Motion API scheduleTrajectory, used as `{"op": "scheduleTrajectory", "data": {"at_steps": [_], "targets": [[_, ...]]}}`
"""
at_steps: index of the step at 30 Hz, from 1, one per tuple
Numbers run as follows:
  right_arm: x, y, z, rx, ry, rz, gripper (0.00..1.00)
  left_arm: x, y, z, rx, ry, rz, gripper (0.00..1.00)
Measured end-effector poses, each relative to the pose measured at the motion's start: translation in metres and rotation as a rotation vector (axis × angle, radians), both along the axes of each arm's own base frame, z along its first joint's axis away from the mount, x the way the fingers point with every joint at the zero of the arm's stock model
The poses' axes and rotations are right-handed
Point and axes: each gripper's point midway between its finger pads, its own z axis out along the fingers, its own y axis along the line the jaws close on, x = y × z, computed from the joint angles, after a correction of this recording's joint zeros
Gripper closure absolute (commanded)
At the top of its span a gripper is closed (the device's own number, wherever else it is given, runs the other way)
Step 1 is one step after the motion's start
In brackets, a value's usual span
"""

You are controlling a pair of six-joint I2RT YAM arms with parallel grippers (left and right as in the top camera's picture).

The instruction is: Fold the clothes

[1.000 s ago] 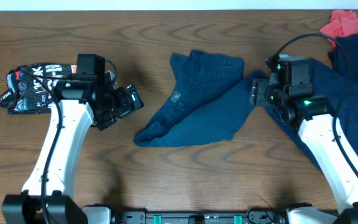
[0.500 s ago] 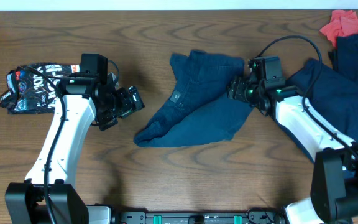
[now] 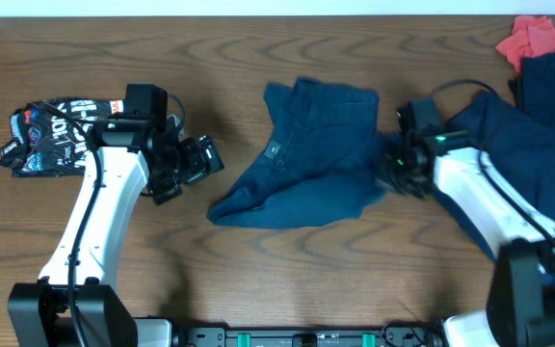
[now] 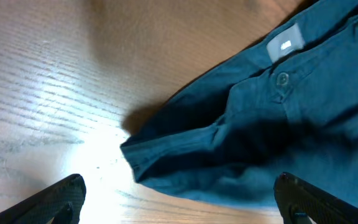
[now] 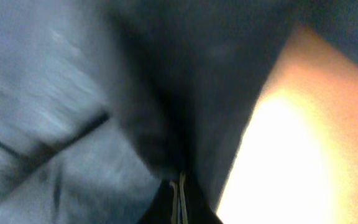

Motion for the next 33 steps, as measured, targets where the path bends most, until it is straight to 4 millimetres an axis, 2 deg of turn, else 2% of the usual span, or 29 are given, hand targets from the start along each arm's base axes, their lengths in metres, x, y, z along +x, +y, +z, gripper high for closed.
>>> {"op": "scheduleTrajectory", "data": {"at_steps": [1,2,5,7,8,10,14,17,22,27,33], "targets": [[-0.025,-0.016,0.005,-0.061,0.083,-0.008,0.99,-0.003,0.0,0.0,0.0,0.013,0.0,0.02],[-0.038,-0.027,0.01,-0.1,0.115,-0.017,0.99,-0.005,0.0,-0.001,0.001,0.02,0.0,0.02],[-0.084,-0.075,0.031,-0.321,0.258,-0.076,0.97,-0.016,0.0,-0.002,-0.003,0.066,-0.005,0.02],[-0.099,-0.099,0.04,-0.439,0.303,-0.113,0.9,-0.022,-0.003,-0.001,-0.017,0.09,-0.018,0.02],[-0.101,-0.108,0.043,-0.481,0.309,-0.124,0.89,-0.025,-0.004,-0.001,-0.025,0.097,-0.028,0.02],[-0.101,-0.117,0.045,-0.525,0.304,-0.142,0.81,-0.028,-0.007,0.0,-0.039,0.108,-0.039,0.02],[-0.101,-0.123,0.047,-0.565,0.296,-0.152,0.71,-0.031,-0.013,0.0,-0.052,0.111,-0.068,0.02],[-0.097,-0.124,0.047,-0.567,0.28,-0.161,0.66,-0.026,-0.024,0.002,-0.072,0.075,-0.104,0.02],[-0.083,-0.117,0.041,-0.521,0.226,-0.147,0.64,0.007,-0.054,0.01,-0.102,-0.107,-0.211,0.02],[-0.067,-0.105,0.035,-0.443,0.171,-0.11,0.62,0.049,-0.098,0.022,-0.135,-0.337,-0.328,0.01],[-0.063,-0.099,0.033,-0.412,0.16,-0.089,0.59,0.093,-0.157,0.007,-0.183,-0.52,-0.444,0.05]]}}
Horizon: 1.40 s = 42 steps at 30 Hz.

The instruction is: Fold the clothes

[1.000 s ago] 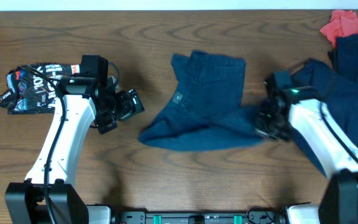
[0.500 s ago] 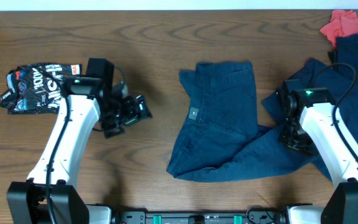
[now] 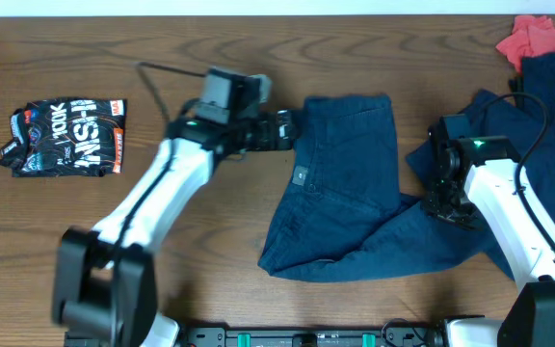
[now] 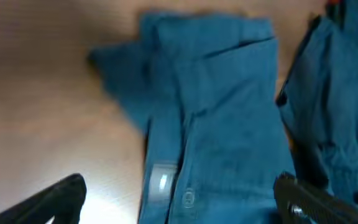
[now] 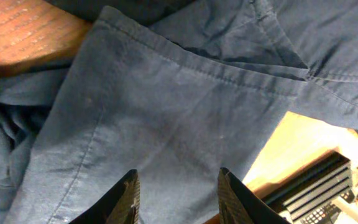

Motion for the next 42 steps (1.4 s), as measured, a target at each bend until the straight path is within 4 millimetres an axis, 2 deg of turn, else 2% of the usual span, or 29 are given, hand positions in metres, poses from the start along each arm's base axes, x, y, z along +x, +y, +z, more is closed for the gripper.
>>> {"op": "scheduleTrajectory", "data": {"at_steps": [5,9,13,16,24,32,39,40,42], "targets": [[0.0,0.001,0.0,0.008,0.001,0.003,0.59,0.018,-0.028,-0.031,-0.017,-0.04,-0.044,0.09],[0.001,0.002,0.0,0.011,-0.003,0.002,0.58,0.024,-0.033,-0.059,-0.01,-0.019,-0.048,0.11],[0.002,0.002,-0.001,0.012,-0.006,0.003,0.58,0.019,-0.037,-0.088,0.01,0.034,-0.058,0.12],[0.002,0.002,-0.001,0.012,-0.007,0.003,0.58,0.01,-0.047,-0.103,0.022,0.06,-0.088,0.13],[0.003,0.002,-0.001,0.012,-0.01,0.004,0.58,-0.021,-0.082,-0.106,0.03,0.083,-0.183,0.22],[0.003,0.002,-0.001,0.012,-0.013,0.005,0.58,-0.04,-0.082,-0.111,0.045,0.192,-0.171,0.38],[0.004,0.002,-0.001,0.013,-0.013,0.012,0.58,-0.065,-0.074,-0.113,0.05,0.36,-0.119,0.38],[0.004,0.002,-0.001,0.013,-0.015,0.012,0.58,-0.069,-0.073,-0.113,0.048,0.379,-0.118,0.36],[0.004,0.002,-0.001,0.013,-0.014,0.013,0.58,-0.077,-0.073,-0.113,0.043,0.422,-0.121,0.27]]}}
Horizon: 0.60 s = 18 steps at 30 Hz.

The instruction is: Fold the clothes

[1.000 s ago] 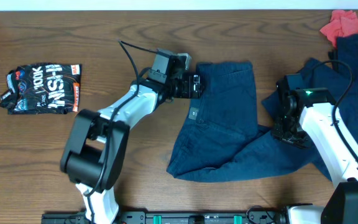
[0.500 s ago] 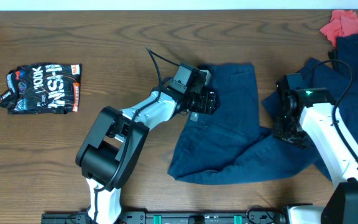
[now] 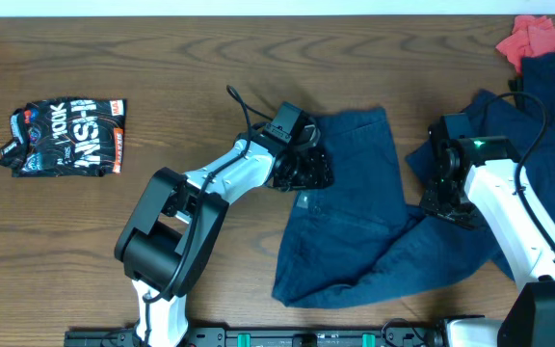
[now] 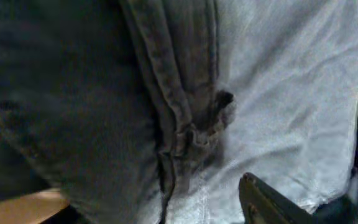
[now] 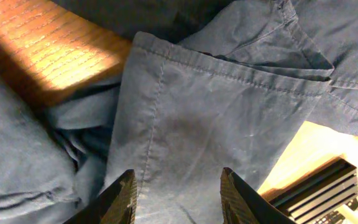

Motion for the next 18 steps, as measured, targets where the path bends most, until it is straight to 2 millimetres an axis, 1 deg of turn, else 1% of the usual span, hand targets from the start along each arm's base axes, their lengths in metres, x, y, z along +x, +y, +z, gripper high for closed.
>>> {"op": "scheduleTrajectory", "data": {"at_steps": [2,8,11,13,14,15,16,17,18], "targets": [[0.0,0.0,0.0,0.0,-0.001,0.0,0.58,-0.01,0.001,0.002,-0.002,0.053,0.003,0.25],[0.001,0.0,0.0,0.001,-0.001,0.007,0.58,-0.034,0.011,0.002,0.033,0.181,0.017,0.25],[0.001,0.0,0.0,0.001,-0.001,0.008,0.58,-0.038,0.012,0.002,0.039,0.211,0.032,0.25],[0.001,0.0,0.0,0.001,-0.002,0.008,0.58,-0.038,0.011,0.002,0.037,0.213,0.039,0.31],[0.001,0.0,0.0,0.001,-0.002,0.009,0.59,-0.038,0.01,0.002,0.035,0.213,0.041,0.36],[0.001,0.0,0.0,0.001,-0.002,0.01,0.58,-0.037,0.009,0.002,0.033,0.206,0.043,0.42],[0.001,0.0,0.0,0.001,-0.002,0.01,0.58,-0.035,0.007,0.001,0.031,0.192,0.043,0.54],[0.001,0.0,0.0,0.001,-0.001,0.01,0.58,-0.034,0.004,0.0,0.029,0.179,0.041,0.69],[0.001,0.0,0.0,0.001,-0.002,0.011,0.58,-0.032,-0.001,-0.001,0.025,0.158,0.033,0.94]]}}
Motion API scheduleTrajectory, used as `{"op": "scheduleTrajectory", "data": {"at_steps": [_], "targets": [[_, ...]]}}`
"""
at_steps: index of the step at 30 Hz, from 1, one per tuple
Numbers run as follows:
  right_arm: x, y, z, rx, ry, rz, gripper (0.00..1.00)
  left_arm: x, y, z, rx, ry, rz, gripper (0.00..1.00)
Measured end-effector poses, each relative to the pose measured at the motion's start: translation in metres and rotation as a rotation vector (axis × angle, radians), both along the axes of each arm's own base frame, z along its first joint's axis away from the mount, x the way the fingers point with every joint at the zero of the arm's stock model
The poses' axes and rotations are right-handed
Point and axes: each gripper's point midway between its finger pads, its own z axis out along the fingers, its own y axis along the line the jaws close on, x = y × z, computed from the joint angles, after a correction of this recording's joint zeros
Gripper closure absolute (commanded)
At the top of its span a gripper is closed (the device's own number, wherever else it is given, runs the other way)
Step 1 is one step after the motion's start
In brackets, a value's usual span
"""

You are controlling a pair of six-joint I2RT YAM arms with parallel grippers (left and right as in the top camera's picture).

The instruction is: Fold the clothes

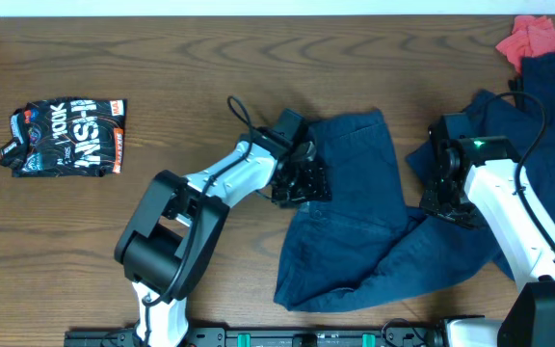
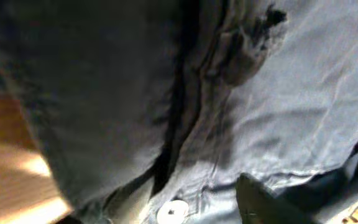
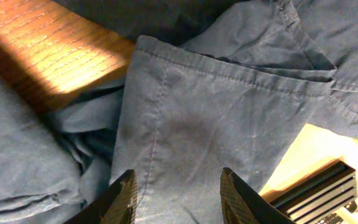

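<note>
Navy trousers (image 1: 355, 207) lie crumpled mid-table, waist toward the far side, one leg running right under the other arm. My left gripper (image 1: 304, 181) is pressed down on the left edge of the waistband. In its wrist view (image 2: 160, 208) the cloth fills the frame, with a white button (image 2: 174, 211) and one finger (image 2: 260, 199) showing far right; the jaws stand wide with fabric between them. My right gripper (image 1: 443, 198) hovers open over the trouser leg (image 3: 185, 124), nothing held (image 3: 180, 199).
A folded black printed garment (image 1: 66, 135) lies at the far left. A dark blue pile of clothes (image 1: 547, 106) and a red cloth (image 1: 533, 37) fill the back right corner. The table's front edge (image 3: 328, 186) shows in the right wrist view.
My left gripper has shifted slightly toward the front along the waistband, and the button now shows in its view. The right arm and the trousers have barely moved.
First my right gripper was shut on the trousers' right side while the left hung open to their left. Then the trousers lay further right, the right gripper open over a leg, the left at the waist's far corner. After that the left came down on the waistband and stays there.
</note>
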Motion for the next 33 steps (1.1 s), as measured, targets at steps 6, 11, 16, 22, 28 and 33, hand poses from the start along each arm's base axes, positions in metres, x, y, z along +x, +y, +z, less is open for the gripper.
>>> {"op": "scheduleTrajectory", "data": {"at_steps": [6,11,16,22,28,33], "targets": [[0.001,0.0,0.0,0.001,-0.004,0.004,0.59,-0.009,-0.021,-0.001,-0.02,-0.05,-0.065,0.94],[0.011,0.001,-0.001,0.005,-0.034,0.04,0.56,-0.006,-0.008,0.029,-0.01,-0.062,-0.093,0.94],[0.034,0.009,-0.001,0.045,-0.118,0.09,0.53,0.045,0.005,0.159,-0.141,-0.357,-0.052,0.94],[0.072,0.048,0.001,0.245,-0.258,0.266,0.47,0.036,0.038,0.275,-0.191,-0.627,-0.003,0.94],[0.091,0.087,0.009,0.436,-0.35,0.432,0.38,0.027,0.069,0.238,0.019,-0.55,0.017,0.94],[0.096,0.097,0.006,0.485,-0.358,0.473,0.39,0.042,0.063,0.242,0.001,-0.609,0.018,0.94]]}}
